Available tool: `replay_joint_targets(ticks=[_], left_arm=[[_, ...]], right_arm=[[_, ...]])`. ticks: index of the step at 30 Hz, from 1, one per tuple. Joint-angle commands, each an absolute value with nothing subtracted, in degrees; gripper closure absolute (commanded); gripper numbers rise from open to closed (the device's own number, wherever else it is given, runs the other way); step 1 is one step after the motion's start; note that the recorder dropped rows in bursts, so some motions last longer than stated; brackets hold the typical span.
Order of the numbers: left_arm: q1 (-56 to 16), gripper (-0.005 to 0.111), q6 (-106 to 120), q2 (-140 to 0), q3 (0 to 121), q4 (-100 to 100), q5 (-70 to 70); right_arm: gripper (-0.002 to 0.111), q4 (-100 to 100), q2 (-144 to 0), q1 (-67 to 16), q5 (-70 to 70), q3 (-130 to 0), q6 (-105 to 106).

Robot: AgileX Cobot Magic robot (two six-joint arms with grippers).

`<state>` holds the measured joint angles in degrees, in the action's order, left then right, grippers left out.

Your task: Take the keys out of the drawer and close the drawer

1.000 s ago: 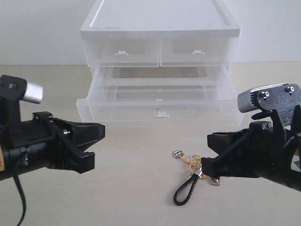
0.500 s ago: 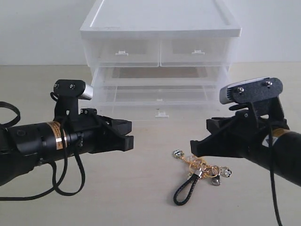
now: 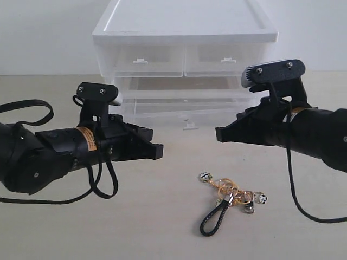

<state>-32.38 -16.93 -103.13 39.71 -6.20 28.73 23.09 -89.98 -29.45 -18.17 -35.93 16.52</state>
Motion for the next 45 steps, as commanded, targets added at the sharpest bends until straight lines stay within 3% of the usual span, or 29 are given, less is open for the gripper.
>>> replay_joint_targets(ticks=[1, 7, 14, 25, 30, 37, 45], left_arm=[[-31.6, 0.103, -15.8, -105.4, 42.7, -4.9, 28.0], [-27.5, 0.103, -15.4, -105.7, 46.7, -4.9, 27.0], [-25.7, 0.103, -13.8, -112.0, 54.6, -5.6, 26.7], [-22.9, 0.103, -12.5, -115.7, 62.5, -7.6, 24.0], [-26.3, 0.103, -12.4, -109.8, 57.2, -11.0, 22.6], [-28.1, 0.103, -12.4, -95.6, 43.0, -9.0, 22.6], [-30.0, 0.103, -11.7, -75.7, 24.6, -0.7, 26.1]], right_arm=[[0.109, 22.3, -92.7, -29.0, -18.1, -39.4, 18.5], [0.109, 22.3, -96.0, -28.5, -17.5, -43.2, 20.2], [0.109, 21.1, -99.5, -22.2, -14.3, -49.9, 20.4], [0.109, 20.1, -104.9, -21.8, -12.1, -58.4, 22.0], [0.109, 20.1, -101.7, -21.8, -3.8, -57.9, 25.1], [0.109, 20.8, -87.5, -24.3, -6.6, -45.2, 23.1], [0.109, 20.9, -67.5, -37.2, -18.2, -24.3, 15.1]])
